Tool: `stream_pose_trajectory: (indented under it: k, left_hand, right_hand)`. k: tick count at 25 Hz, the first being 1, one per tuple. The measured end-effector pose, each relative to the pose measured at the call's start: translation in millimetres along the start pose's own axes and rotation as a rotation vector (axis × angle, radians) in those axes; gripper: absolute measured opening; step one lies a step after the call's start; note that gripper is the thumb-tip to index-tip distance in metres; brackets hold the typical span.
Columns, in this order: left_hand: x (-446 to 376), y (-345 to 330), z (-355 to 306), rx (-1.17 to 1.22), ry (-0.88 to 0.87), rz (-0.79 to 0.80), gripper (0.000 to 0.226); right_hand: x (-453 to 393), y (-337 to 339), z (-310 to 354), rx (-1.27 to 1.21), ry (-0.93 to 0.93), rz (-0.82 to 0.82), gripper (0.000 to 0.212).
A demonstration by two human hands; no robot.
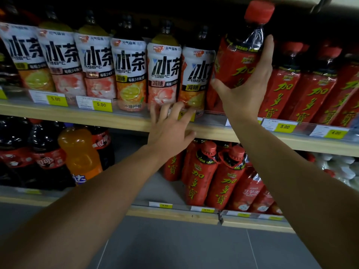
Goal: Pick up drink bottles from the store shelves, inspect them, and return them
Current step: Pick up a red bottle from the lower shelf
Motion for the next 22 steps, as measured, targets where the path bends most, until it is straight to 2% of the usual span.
stream_pose_trajectory:
  k: [8, 17, 22]
  left_hand:
    - [4, -7, 0, 0.018, -0.008, -0.047, 0.064]
    - [3, -9, 1, -0.032, -0.014, -0.067, 0.066]
    - [3, -4, -1, -0.054, -0.007, 0.021, 0.069]
  right_hand:
    - [5, -19, -33, 0.115, -0.174, 0.091, 0.116]
    - [1, -29, -41, 0.236, -0.158, 0.213, 0.116]
    - [-6, -20, -44, 0.176, -0.170, 0.360, 0.118]
Point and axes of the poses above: each hand's wrist, its own x-axis away from the middle knuckle, its own y-axis out of the back of the hand, z = x × y, the point moved 4 cm from there along -x, towards the middle knuckle, and after that the axes turned 9 degrees about -z, right-handed, at the moved point
